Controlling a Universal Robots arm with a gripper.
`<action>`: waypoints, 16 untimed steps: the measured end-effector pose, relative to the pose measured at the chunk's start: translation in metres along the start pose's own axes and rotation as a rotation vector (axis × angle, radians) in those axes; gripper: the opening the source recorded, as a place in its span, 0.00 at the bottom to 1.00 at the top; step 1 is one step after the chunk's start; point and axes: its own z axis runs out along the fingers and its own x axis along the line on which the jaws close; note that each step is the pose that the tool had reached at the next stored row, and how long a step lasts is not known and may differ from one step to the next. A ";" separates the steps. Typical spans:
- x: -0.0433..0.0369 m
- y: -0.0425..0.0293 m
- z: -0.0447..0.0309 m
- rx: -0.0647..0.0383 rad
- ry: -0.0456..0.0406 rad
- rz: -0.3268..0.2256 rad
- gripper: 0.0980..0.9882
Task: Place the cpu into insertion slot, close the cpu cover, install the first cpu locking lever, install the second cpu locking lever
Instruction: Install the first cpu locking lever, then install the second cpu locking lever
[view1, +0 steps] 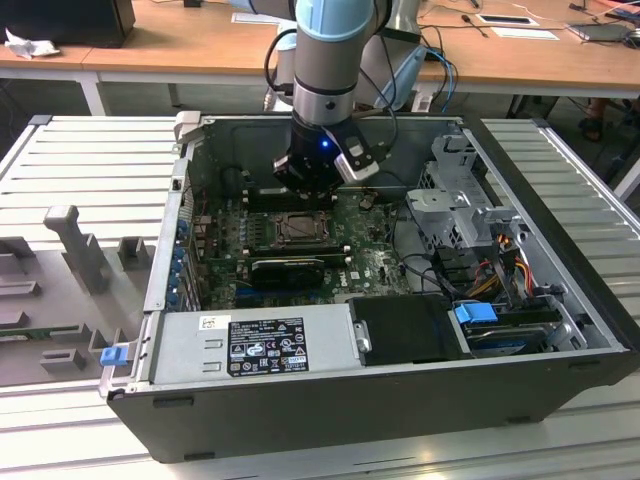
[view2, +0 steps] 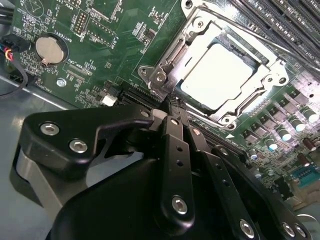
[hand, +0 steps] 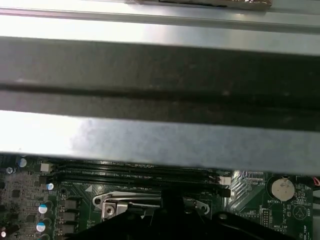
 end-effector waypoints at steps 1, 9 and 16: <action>0.0000 -0.0004 0.0000 0.000 0.0000 0.000 0.01; 0.0002 -0.0024 -0.0039 0.000 0.0000 0.000 0.01; 0.0005 -0.0053 -0.0093 -0.002 -0.0001 0.000 0.01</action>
